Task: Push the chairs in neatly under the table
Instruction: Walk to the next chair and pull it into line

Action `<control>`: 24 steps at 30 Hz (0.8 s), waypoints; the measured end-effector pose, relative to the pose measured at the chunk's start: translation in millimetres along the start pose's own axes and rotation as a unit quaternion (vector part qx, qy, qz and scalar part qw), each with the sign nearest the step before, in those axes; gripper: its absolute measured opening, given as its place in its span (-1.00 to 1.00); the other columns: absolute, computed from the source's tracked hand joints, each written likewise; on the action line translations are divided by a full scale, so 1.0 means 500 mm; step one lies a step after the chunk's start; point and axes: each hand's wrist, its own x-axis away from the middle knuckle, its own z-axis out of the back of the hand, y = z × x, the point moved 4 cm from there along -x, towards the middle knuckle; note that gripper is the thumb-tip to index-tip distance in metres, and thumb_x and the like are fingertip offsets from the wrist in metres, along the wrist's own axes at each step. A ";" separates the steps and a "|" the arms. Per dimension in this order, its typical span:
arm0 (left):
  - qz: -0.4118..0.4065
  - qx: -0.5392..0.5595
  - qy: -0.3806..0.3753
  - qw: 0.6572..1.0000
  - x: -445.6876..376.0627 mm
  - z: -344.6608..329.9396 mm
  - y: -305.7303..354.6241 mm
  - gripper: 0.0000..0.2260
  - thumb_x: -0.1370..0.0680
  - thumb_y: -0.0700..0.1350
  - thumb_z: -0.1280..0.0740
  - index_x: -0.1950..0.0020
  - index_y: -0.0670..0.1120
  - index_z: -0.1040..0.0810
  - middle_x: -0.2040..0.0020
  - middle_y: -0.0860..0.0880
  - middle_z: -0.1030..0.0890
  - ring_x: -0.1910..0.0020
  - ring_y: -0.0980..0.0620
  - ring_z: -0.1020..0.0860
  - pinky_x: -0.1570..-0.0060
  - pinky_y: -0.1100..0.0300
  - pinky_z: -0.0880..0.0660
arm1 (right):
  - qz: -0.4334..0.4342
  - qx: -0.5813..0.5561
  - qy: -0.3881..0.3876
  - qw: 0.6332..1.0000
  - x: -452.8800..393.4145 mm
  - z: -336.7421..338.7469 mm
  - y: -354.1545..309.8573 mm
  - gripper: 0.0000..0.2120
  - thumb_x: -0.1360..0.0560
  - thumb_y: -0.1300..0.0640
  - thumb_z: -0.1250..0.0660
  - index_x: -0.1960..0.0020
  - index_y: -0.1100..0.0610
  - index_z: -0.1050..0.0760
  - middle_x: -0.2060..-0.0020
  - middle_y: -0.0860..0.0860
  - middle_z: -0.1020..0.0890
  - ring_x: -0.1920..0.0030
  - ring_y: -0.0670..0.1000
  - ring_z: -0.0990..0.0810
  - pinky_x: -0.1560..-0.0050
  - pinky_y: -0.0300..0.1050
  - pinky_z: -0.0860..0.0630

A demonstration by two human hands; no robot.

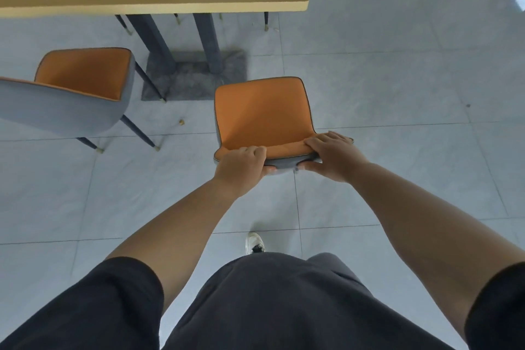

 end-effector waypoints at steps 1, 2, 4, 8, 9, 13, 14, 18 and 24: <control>0.007 0.010 -0.006 1.000 0.003 -0.003 -0.014 -0.55 -0.58 0.28 -0.05 -0.03 -0.09 -0.41 0.17 -0.01 -0.56 0.31 0.03 -0.40 0.44 0.13 -0.36 | 0.002 -0.006 0.000 1.000 -0.009 0.000 -0.008 -0.44 -0.44 -0.39 -0.15 -0.25 -0.03 -0.40 -0.16 -0.03 -0.55 -0.19 0.06 -0.45 -0.17 -0.02 -0.33; 0.014 0.016 -0.011 1.000 0.005 -0.006 -0.028 -0.55 -0.58 0.28 -0.05 -0.04 -0.09 -0.41 0.15 -0.01 -0.55 0.28 0.02 -0.43 0.40 0.12 -0.41 | 0.002 -0.011 -0.001 1.000 -0.019 -0.001 -0.015 -0.45 -0.44 -0.39 -0.14 -0.23 -0.03 -0.40 -0.15 -0.03 -0.56 -0.18 0.06 -0.44 -0.15 -0.01 -0.34; 0.030 0.025 -0.020 0.999 0.009 -0.008 -0.053 -0.55 -0.58 0.28 -0.04 -0.04 -0.09 -0.40 0.12 -0.01 -0.55 0.21 0.00 -0.48 0.32 0.10 -0.45 | 0.002 -0.011 -0.009 1.000 -0.038 -0.001 -0.026 -0.43 -0.42 -0.42 -0.08 -0.20 -0.03 -0.41 -0.11 -0.04 -0.56 -0.16 0.06 -0.45 -0.13 0.02 -0.38; 0.097 0.050 -0.046 0.993 0.006 -0.013 -0.090 -0.52 -0.56 0.30 -0.03 -0.09 -0.09 -0.40 0.03 -0.02 -0.55 0.11 -0.04 -0.51 0.16 -0.01 -0.51 | 0.010 0.009 -0.012 1.000 -0.078 0.000 -0.040 -0.45 -0.41 -0.45 -0.04 -0.10 -0.04 -0.40 -0.01 -0.04 -0.58 -0.07 0.08 -0.50 0.00 -0.01 -0.42; 0.111 0.057 -0.049 0.991 0.006 -0.015 -0.096 -0.52 -0.55 0.31 -0.03 -0.10 -0.09 -0.40 0.01 -0.02 -0.55 0.08 -0.05 -0.51 0.13 -0.03 -0.51 | 0.014 0.015 -0.010 1.000 -0.086 0.000 -0.042 -0.47 -0.41 -0.45 -0.04 -0.05 -0.04 -0.39 0.03 -0.04 -0.57 -0.03 0.07 -0.50 0.07 -0.04 -0.39; 0.132 0.097 -0.047 0.985 -0.006 -0.024 -0.116 -0.56 -0.56 0.29 -0.08 -0.08 -0.07 -0.39 -0.05 -0.03 -0.54 -0.04 -0.05 -0.48 0.01 0.03 -0.45 | 0.023 0.031 0.004 0.999 -0.113 0.004 -0.044 -0.50 -0.41 -0.46 -0.06 0.07 -0.03 -0.37 0.15 -0.05 -0.55 0.05 0.07 -0.50 0.17 -0.06 -0.35; 0.136 0.106 -0.045 0.984 -0.010 -0.026 -0.120 -0.58 -0.56 0.28 -0.10 -0.07 -0.07 -0.39 -0.05 -0.03 -0.54 -0.05 -0.06 -0.47 0.01 0.05 -0.43 | 0.027 0.034 0.009 0.999 -0.119 0.004 -0.044 -0.49 -0.41 -0.46 -0.06 0.07 -0.02 -0.38 0.15 -0.05 -0.55 0.06 0.07 -0.51 0.18 -0.06 -0.36; 0.141 0.122 -0.041 0.982 -0.035 -0.031 -0.142 -0.60 -0.56 0.28 -0.12 -0.06 -0.05 -0.37 -0.06 -0.03 -0.53 -0.06 -0.06 -0.46 0.00 0.06 -0.40 | 0.036 0.052 0.025 0.998 -0.150 0.012 -0.041 -0.48 -0.42 -0.46 -0.04 0.06 -0.02 -0.39 0.16 -0.06 -0.56 0.08 0.06 -0.52 0.20 -0.09 -0.36; 0.136 0.086 -0.050 0.986 -0.088 -0.028 -0.194 -0.56 -0.55 0.31 -0.07 -0.08 -0.05 -0.37 -0.06 -0.04 -0.55 -0.03 -0.07 -0.48 0.08 0.08 -0.37 | 0.027 0.040 0.013 0.999 -0.217 0.026 -0.029 -0.44 -0.42 -0.46 -0.01 0.01 -0.01 -0.43 0.13 -0.05 -0.57 0.05 0.06 -0.51 0.10 -0.04 -0.44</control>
